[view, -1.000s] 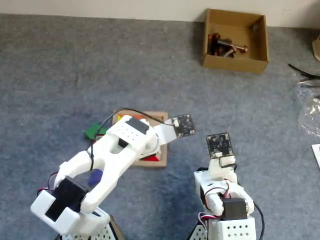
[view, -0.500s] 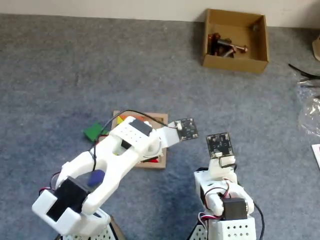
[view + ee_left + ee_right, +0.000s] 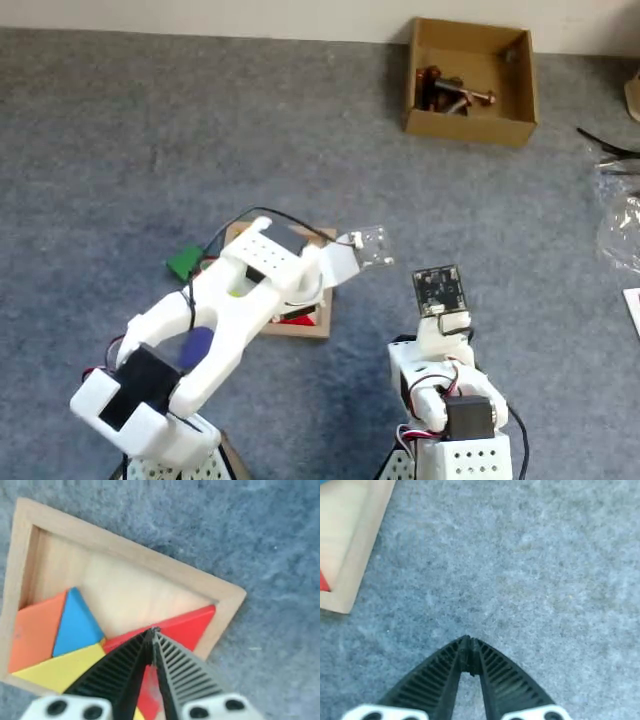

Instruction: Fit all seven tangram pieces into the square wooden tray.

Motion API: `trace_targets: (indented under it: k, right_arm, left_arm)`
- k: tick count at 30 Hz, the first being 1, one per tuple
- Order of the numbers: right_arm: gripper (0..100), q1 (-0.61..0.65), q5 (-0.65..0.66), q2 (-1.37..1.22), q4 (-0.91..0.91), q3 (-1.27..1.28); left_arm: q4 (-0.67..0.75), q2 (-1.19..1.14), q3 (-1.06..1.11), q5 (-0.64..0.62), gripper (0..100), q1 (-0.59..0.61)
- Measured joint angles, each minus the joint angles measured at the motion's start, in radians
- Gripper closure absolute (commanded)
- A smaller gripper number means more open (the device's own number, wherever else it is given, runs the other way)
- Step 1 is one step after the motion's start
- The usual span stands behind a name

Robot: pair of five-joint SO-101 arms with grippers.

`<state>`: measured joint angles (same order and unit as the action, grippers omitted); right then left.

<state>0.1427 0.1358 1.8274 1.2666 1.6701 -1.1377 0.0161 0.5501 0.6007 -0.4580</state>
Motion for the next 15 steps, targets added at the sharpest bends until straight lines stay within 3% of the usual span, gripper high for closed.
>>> trace_targets:
  k: [7, 15]
  right_arm:
    - [99.3, 0.000, 0.000, 0.000, 0.000, 0.000]
    - [99.3, 0.000, 0.000, 0.000, 0.000, 0.000]
  left_arm:
    - [-0.026, 0.189, 0.005, -0.055, 99, 0.031]
    - [-0.028, 0.387, 0.066, -0.081, 99, 0.327]
